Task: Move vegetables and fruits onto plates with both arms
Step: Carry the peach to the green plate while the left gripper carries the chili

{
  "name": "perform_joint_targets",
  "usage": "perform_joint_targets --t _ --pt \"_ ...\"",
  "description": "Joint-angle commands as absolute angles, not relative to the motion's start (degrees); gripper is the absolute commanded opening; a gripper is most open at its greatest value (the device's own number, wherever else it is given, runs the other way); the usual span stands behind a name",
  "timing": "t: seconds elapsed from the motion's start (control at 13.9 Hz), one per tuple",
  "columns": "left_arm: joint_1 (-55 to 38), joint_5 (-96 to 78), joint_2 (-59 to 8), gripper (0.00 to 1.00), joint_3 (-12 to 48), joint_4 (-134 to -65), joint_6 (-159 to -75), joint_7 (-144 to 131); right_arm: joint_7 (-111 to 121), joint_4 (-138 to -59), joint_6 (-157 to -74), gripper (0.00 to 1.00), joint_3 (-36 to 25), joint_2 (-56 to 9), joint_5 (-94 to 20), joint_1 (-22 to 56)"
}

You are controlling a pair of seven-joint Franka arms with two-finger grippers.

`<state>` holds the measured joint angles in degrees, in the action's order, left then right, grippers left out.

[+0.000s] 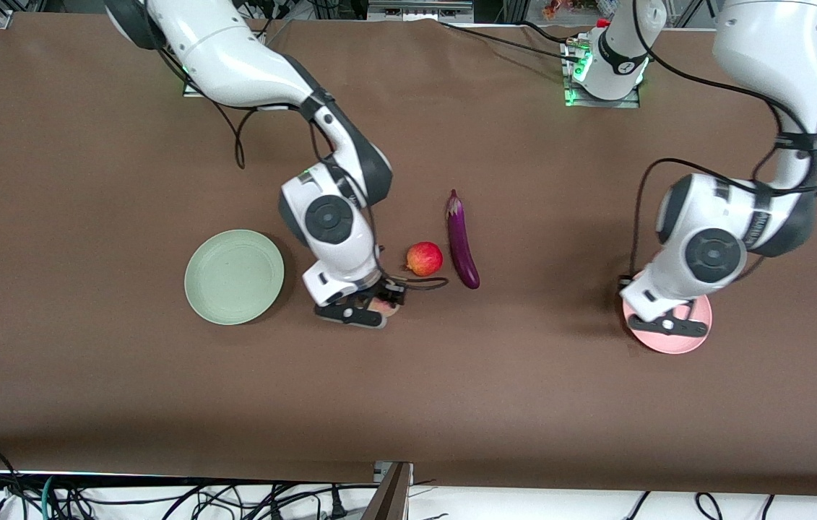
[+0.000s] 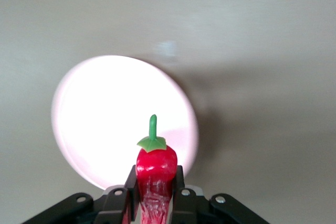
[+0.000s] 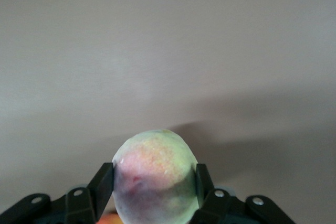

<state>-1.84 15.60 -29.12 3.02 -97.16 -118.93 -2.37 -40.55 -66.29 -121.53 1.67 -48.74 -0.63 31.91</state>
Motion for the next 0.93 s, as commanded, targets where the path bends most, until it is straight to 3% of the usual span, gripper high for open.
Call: perform_joint_targets --t 0.0,0.14,0.22,0.29,0.5,0.65,0.86 --pt "1.8 17.1 -32.7 0.14 3.7 -95.5 -124.8 6.0 -28.2 -74.2 -118.1 0.26 1.9 -41.5 -1.1 27.4" --pt "2.2 17.1 -35.7 0.14 3.6 -92.2 -126.2 6.9 -18.3 -82.4 -118.3 0.26 1.9 -35.9 -1.3 22.8" --pt "2.2 17.1 -36.7 0.33 3.7 -90.6 -126.1 6.8 -13.3 -87.2 -119.1 0.26 1.9 -33.0 -1.4 20.2" --pt "2.1 17.1 -36.9 0.99 3.7 -90.5 -126.0 6.6 -9.1 -92.2 -121.2 0.27 2.0 -30.1 -1.4 17.9" --pt "2.0 16.4 -36.3 1.0 4.1 -91.0 -125.4 6.6 3.0 -105.3 -128.2 0.27 1.9 -23.4 -1.5 11.1" --pt "1.8 15.0 -34.4 1.0 7.1 -91.1 -119.0 5.6 12.4 -109.8 -133.1 0.28 1.9 -23.3 -2.0 5.1" --pt "1.8 3.7 -32.4 1.0 13.9 -91.1 -110.6 -3.2 19.8 -112.1 -137.1 0.29 1.9 -25.9 -12.7 2.4"
